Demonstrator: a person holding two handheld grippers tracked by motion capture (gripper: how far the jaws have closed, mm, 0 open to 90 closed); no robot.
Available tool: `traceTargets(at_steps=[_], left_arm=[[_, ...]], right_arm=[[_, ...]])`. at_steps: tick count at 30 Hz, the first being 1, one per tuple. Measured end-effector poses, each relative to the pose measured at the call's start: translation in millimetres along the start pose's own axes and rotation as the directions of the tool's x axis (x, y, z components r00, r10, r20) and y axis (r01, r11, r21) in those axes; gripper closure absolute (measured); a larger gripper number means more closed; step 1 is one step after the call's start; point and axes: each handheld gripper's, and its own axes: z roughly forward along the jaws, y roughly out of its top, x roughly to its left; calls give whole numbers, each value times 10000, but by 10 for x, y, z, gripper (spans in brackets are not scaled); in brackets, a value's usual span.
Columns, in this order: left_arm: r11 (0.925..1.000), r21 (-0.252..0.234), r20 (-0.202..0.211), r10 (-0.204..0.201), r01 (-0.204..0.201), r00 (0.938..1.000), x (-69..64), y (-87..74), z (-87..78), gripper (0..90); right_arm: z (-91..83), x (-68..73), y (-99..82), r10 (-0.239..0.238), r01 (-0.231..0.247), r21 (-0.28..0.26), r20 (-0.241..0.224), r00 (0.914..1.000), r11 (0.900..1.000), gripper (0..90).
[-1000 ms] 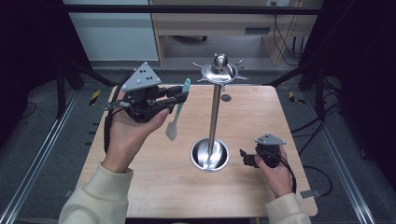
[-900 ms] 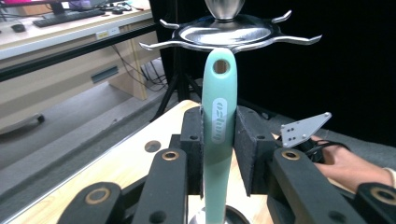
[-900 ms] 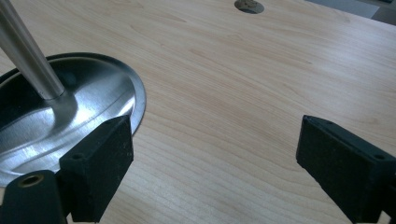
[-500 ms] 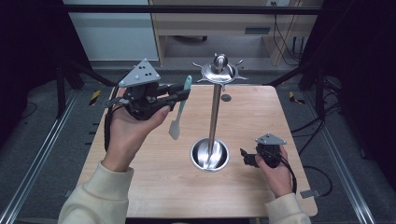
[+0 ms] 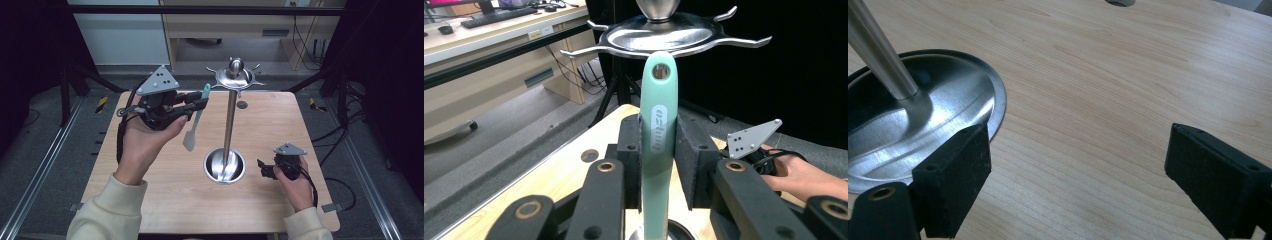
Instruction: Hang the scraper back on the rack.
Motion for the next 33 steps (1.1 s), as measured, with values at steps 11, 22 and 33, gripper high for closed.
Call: traceTargets(at_steps=[11,22,33], left_arm=[[9999,149,200,-81,78,9998,10,8,77,736],[9998,138,262,-126,122,9996,9,29,183,736],[9999,87,292,-108,106,9995,11,25,228,735]], right_arm=[[-6,-3,2,14,-14,-18,-15,10000,10000,116],[-6,-5,4,4,-4,-29,-51,10000,10000,117],[-5,-6,2,14,-14,-29,-65,10000,10000,119]])
